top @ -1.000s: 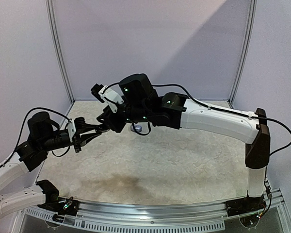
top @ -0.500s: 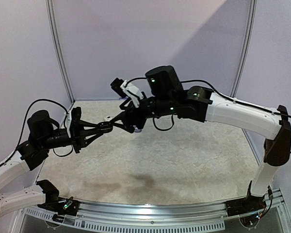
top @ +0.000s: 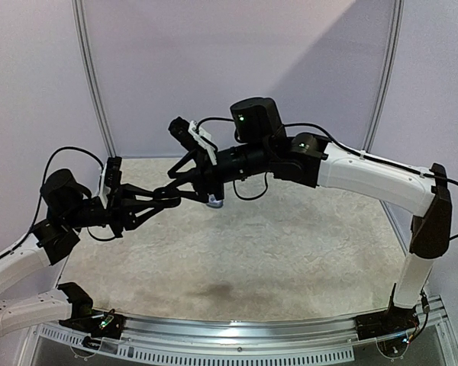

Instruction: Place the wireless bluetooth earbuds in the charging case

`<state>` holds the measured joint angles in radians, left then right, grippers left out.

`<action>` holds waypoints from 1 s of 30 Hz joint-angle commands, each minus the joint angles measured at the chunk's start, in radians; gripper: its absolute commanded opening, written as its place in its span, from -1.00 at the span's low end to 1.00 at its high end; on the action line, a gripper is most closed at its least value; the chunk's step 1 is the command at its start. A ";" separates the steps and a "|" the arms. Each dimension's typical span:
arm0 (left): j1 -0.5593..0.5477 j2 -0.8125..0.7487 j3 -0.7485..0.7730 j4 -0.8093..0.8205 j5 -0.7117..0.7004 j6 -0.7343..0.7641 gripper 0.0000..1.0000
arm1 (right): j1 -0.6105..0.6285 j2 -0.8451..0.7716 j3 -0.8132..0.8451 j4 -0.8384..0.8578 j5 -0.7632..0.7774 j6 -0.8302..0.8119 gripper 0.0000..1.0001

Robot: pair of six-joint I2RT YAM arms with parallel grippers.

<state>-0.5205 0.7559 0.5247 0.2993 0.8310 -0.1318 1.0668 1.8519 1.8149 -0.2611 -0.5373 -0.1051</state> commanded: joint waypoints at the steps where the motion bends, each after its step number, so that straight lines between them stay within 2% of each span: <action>1: 0.010 0.006 0.019 0.042 0.006 -0.038 -1.00 | 0.001 0.030 0.024 -0.026 -0.081 0.007 -0.05; 4: 0.010 0.010 0.018 0.047 0.002 -0.042 -1.00 | 0.002 0.030 0.019 -0.036 -0.095 0.015 -0.11; 7: 0.010 0.011 0.018 0.051 -0.004 -0.043 -1.00 | 0.001 0.037 0.020 -0.039 -0.103 0.029 -0.37; 14: 0.010 0.011 0.016 0.058 -0.018 -0.049 -1.00 | 0.002 0.047 0.020 -0.062 -0.102 0.028 -0.36; 19: 0.010 0.011 0.013 0.063 -0.023 -0.052 -1.00 | 0.002 0.051 0.026 -0.071 -0.104 0.027 -0.48; 24: 0.010 0.011 0.011 0.056 -0.033 -0.053 -1.00 | 0.002 0.053 0.030 -0.072 -0.102 0.028 -0.95; 26: 0.010 0.008 0.012 0.041 -0.067 -0.052 -1.00 | -0.002 0.056 0.030 -0.072 -0.096 0.033 -1.00; 27: 0.010 0.006 0.012 0.027 -0.098 -0.051 -0.78 | -0.006 0.056 0.028 -0.067 -0.093 0.040 -1.00; 29: 0.010 0.003 0.012 -0.004 -0.172 -0.040 0.17 | -0.022 0.051 0.015 -0.045 -0.076 0.075 -1.00; 30: 0.010 0.003 0.012 -0.024 -0.206 -0.025 0.77 | -0.031 0.047 0.002 -0.033 -0.061 0.088 -1.00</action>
<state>-0.5201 0.7639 0.5247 0.3244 0.7795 -0.1856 1.0588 1.8805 1.8229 -0.2989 -0.6346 -0.0792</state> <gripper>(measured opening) 0.403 0.242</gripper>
